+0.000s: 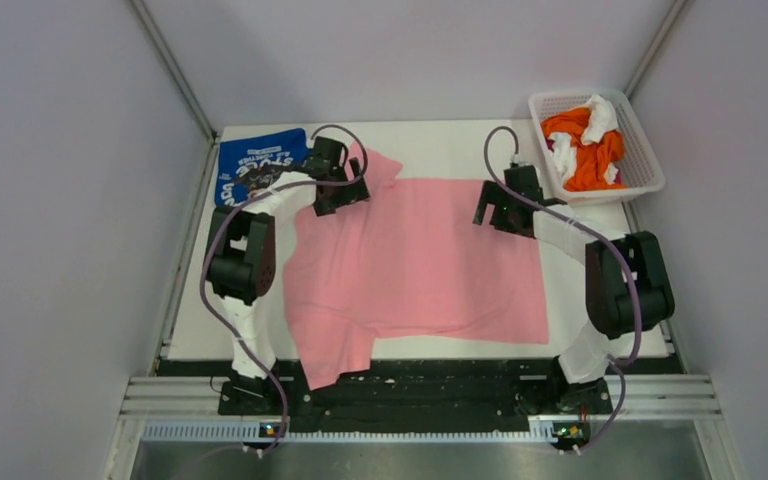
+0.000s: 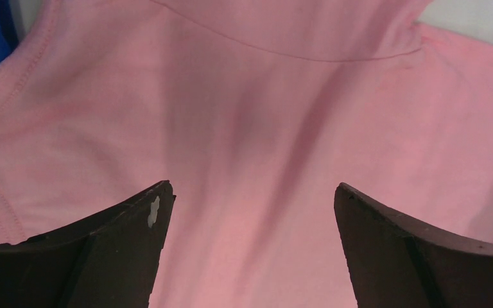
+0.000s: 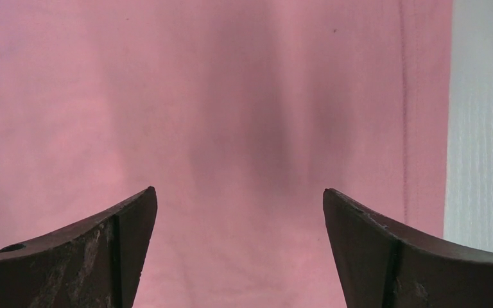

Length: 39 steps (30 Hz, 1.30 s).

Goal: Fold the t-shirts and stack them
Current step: Flatten out the tshirt

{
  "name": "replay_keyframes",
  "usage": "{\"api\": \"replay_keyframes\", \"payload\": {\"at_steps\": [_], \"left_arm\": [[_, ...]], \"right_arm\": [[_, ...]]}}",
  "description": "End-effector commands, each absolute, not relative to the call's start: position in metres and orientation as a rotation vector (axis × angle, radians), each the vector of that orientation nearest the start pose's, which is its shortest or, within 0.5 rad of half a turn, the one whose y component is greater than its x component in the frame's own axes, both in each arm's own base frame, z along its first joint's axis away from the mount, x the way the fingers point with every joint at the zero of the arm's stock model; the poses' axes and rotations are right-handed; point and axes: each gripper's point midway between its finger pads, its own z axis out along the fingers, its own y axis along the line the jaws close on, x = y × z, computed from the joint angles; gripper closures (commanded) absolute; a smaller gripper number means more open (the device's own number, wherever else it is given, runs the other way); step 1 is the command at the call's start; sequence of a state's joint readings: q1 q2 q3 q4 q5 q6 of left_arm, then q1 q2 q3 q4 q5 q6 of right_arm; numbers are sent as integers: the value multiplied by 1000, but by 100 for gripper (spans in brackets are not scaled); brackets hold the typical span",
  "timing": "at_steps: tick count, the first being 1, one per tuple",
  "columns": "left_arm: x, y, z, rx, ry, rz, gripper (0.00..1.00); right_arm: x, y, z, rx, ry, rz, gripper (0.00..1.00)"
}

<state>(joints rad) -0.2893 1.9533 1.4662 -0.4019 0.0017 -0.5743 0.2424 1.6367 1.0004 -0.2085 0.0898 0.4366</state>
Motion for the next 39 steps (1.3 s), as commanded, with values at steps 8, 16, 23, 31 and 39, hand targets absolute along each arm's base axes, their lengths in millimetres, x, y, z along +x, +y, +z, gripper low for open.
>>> {"api": "replay_keyframes", "payload": {"at_steps": [8,16,23,31,39], "left_arm": [[520,-149,43,-515,2519,-329,1],[550,-144,26,-594,2514,-414,1],[581,-150,37,-551,2461,-464,1],[592,-166,131,-405,2338,-545,1],[458,-186,188,-269,2317,-499,1]], "right_arm": [[442,92,35,282,2435,99,1],[479,75,25,287,2437,63,1],[508,69,27,295,2418,63,1],[510,69,120,278,2281,98,1],[395,72,159,348,2201,280,1]]}}
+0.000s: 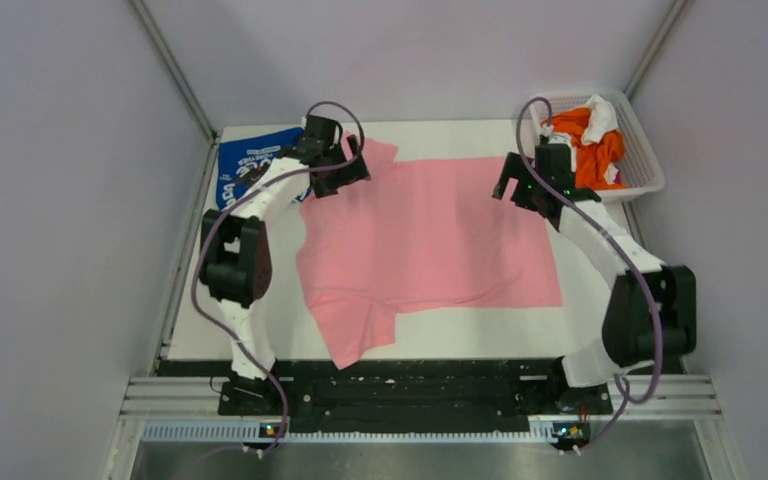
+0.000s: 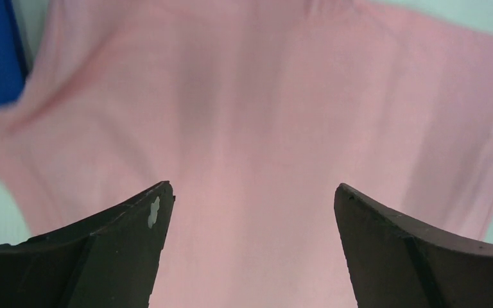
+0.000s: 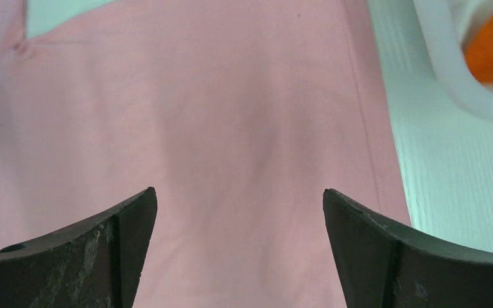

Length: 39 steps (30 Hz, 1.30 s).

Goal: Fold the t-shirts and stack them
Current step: Flatten out the tshirt, then grab the side of the flattened tshirt closest away from the robot with both arms

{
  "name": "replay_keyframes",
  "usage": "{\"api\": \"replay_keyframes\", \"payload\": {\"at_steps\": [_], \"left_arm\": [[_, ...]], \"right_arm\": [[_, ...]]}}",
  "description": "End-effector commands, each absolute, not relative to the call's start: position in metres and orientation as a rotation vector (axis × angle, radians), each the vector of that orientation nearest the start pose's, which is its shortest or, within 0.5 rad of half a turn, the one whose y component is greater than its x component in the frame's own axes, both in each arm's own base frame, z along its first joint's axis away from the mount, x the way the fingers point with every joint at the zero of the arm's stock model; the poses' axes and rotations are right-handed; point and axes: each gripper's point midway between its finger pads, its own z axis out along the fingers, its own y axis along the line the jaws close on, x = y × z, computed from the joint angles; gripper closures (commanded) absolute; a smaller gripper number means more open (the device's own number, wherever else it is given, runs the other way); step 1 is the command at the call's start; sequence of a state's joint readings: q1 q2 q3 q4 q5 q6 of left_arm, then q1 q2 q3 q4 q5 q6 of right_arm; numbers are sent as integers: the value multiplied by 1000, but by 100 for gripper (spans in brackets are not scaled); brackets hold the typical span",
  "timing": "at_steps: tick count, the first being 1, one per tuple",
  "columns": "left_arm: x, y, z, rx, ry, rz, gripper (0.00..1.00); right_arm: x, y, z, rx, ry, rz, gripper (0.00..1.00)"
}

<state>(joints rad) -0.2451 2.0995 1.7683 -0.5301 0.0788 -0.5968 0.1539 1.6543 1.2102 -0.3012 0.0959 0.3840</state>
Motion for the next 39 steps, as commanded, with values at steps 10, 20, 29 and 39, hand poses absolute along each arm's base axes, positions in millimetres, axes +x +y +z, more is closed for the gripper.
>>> {"api": "replay_keyframes", "payload": {"at_steps": [10,20,29,39], "left_arm": [[242,-169,124,-155,2559,-186,4],[96,-148,62,-180,2819,-272,13],[90,-168,38,-174,2856,-318,39],[99,-177,22,-129,2884,-224,47]], "right_arm": [[315,59,157,491,2149,327,1],[307,48,146,518,2174,253,1],[308,44,139,527,2190,219,1],[307,40,132,548,2194,191,1]]}}
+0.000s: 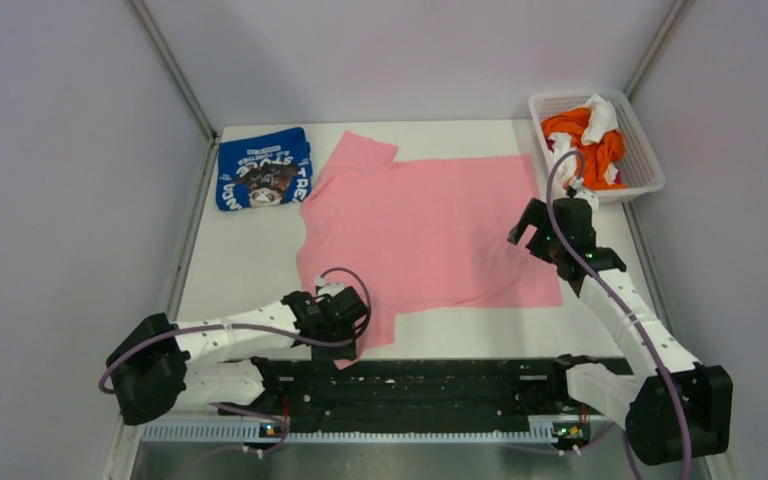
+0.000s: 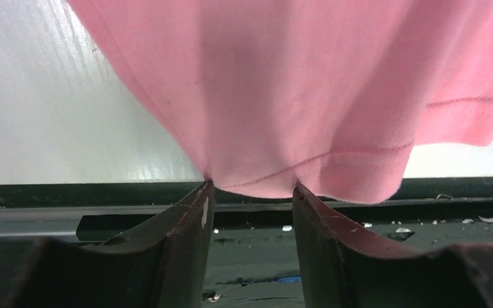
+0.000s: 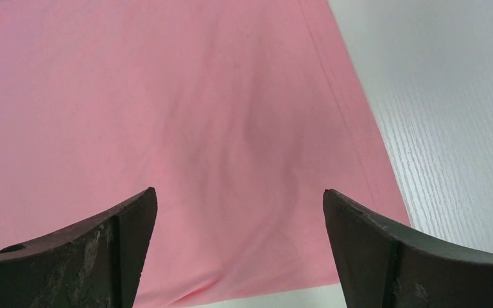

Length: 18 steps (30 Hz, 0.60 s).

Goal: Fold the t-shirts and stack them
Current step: Grab the side of the flattened tshirt closest away from the robot with both arms

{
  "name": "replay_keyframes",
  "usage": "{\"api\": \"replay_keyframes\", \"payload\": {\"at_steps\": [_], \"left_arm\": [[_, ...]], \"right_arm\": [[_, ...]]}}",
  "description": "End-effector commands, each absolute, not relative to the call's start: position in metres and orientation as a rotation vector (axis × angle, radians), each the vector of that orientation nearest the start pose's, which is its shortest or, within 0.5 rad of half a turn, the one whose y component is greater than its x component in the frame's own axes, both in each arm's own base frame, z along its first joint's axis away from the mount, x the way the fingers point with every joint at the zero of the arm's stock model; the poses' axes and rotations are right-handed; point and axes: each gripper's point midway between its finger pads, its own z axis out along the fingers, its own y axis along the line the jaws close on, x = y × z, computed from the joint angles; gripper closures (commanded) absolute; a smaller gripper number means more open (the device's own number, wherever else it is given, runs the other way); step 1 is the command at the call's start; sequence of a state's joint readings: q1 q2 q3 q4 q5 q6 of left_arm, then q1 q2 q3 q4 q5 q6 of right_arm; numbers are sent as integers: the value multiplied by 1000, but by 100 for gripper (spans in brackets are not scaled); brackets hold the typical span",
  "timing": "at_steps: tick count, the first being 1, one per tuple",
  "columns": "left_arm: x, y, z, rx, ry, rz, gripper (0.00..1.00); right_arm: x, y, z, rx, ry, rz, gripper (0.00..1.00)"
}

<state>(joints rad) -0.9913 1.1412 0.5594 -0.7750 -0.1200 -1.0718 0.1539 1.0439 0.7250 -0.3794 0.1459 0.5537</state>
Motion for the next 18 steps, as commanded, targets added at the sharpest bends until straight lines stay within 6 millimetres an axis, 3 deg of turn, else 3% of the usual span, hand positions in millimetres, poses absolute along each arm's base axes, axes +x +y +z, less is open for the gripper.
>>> {"api": "replay_keyframes", "payload": {"at_steps": [1,5,10,12,18], "left_arm": [[101,-178,20,-126,2884,-214,48],[111,-178,15,-122,2875,-112,59],[120,-162,10,-102,2878,148,85],[124,-157,11,-115,2862,221,100],[121,-154,17,-92,2868,221,100]], "right_arm": [[308,40,131,549,2195,189,1],[307,37,127,568,2199,170,1],[306,29,127,618,2177,133,1],[305,25,127,636,2162,118,1],[298,17,126,698,2139,93,1]]}}
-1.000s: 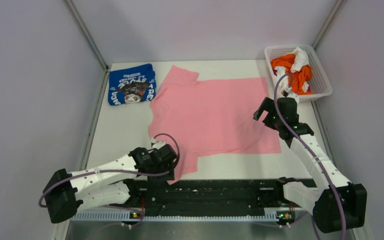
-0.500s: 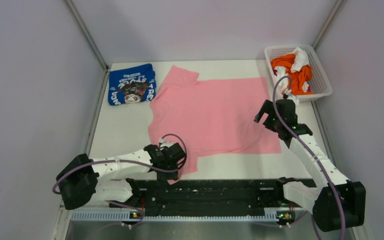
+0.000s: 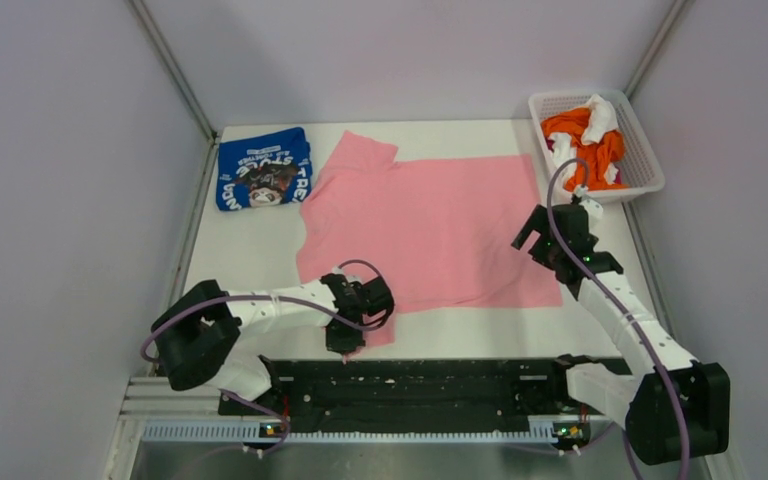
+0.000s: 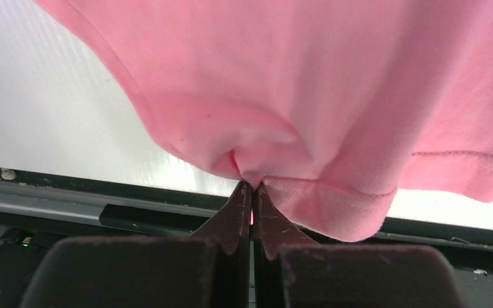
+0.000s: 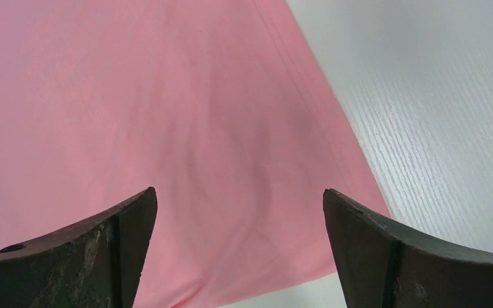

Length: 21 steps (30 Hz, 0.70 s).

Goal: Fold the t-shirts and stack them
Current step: Grab the side of the flattened tshirt closest away from the robot with both arms

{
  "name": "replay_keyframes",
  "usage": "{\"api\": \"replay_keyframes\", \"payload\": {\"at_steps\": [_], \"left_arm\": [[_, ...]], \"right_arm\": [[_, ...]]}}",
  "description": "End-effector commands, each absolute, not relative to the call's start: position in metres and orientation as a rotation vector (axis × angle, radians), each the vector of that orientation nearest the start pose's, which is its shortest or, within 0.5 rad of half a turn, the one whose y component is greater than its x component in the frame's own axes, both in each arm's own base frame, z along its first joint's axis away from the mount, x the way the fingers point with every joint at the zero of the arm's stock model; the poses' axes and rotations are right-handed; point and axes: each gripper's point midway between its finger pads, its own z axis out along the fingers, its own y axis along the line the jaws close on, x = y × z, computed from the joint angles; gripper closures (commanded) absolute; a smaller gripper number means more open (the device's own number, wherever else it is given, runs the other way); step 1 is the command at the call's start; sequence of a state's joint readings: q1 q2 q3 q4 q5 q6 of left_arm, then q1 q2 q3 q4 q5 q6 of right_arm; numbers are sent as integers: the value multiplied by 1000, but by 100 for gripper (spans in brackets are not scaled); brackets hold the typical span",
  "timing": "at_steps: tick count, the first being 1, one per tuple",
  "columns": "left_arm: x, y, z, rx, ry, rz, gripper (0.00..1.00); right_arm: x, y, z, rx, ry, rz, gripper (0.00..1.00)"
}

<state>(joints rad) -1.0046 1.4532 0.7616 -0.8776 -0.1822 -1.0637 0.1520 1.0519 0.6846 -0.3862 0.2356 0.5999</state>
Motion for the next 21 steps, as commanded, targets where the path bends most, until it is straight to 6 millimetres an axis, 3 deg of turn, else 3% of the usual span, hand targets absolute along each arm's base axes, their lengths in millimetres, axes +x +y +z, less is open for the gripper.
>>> {"api": "replay_keyframes", "payload": {"at_steps": [1,7,14,17,21], "left_arm": [[119,-151,18,-91,2871,233,100],[101,-147,11,-75,2937,170,100],[91,-150,8,-63,2971,82,100],[100,-159,13,-79,2941,42,100],[104,-172,15,-99,2934,-34,100]], "right_arm": [[295,16,124,721,2139,92,1],[251,-14,99,969,2134,-86,1],[206,-16,63,1042,2169,-90,3],[195,-20,51,1109,2127,-88,12],[200,-17,41,1152,2071,-31,26]]}}
